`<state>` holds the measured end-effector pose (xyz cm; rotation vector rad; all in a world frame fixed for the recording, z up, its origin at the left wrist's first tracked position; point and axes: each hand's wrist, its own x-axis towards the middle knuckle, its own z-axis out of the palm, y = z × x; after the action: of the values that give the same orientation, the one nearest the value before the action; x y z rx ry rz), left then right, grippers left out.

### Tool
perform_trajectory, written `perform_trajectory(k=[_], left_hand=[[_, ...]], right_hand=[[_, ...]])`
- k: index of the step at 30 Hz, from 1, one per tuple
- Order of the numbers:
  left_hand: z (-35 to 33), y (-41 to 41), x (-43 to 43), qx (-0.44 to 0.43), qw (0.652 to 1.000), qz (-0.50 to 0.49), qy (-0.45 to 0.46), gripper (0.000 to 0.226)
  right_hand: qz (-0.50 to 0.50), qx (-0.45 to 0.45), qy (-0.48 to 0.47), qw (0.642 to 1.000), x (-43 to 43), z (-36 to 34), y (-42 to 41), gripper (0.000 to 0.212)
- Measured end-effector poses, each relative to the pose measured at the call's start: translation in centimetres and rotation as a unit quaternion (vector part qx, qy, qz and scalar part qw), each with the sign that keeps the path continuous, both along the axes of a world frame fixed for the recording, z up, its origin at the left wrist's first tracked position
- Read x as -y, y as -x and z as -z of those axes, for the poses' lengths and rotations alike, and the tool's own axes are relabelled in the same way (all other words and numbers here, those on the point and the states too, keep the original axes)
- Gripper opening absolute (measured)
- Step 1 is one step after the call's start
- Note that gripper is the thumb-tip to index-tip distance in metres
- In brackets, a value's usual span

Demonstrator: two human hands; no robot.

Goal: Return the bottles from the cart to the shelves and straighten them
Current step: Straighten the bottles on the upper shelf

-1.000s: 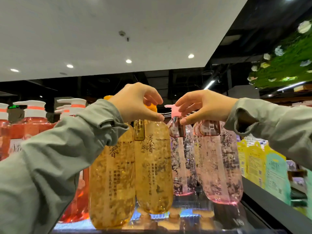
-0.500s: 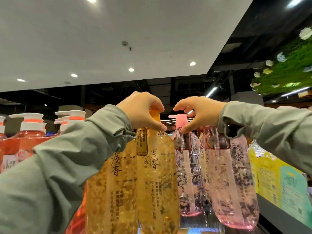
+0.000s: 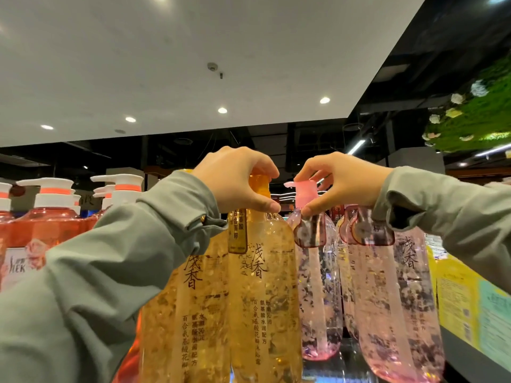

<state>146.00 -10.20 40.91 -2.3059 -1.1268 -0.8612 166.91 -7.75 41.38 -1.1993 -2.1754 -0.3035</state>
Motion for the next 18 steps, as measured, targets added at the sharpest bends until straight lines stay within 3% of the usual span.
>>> perform_trajectory(k=[3,7,11,18], left_hand=[[0.1,0.0,-0.1,-0.001,1.000,-0.007,-0.002,0.065],[-0.2,0.1,0.3,0.005,1.000,-0.009,0.011,0.061],[-0.2,0.1,0.4,0.010,1.000,-0.002,0.019,0.058],[0.2,0.1,0.8,0.019,1.000,0.002,0.008,0.052]], right_hand=[[-0.039,-0.002,0.005,0.999,0.6,0.4,-0.1,0.047],[-0.007,0.029,-0.023,0.999,1.9,0.6,-0.1,0.034],[-0.036,-0.033,-0.091,0.995,2.4,1.7,-0.2,0.015],[-0.084,-0.112,-0.110,0.984,4.0,2.7,0.4,0.016]])
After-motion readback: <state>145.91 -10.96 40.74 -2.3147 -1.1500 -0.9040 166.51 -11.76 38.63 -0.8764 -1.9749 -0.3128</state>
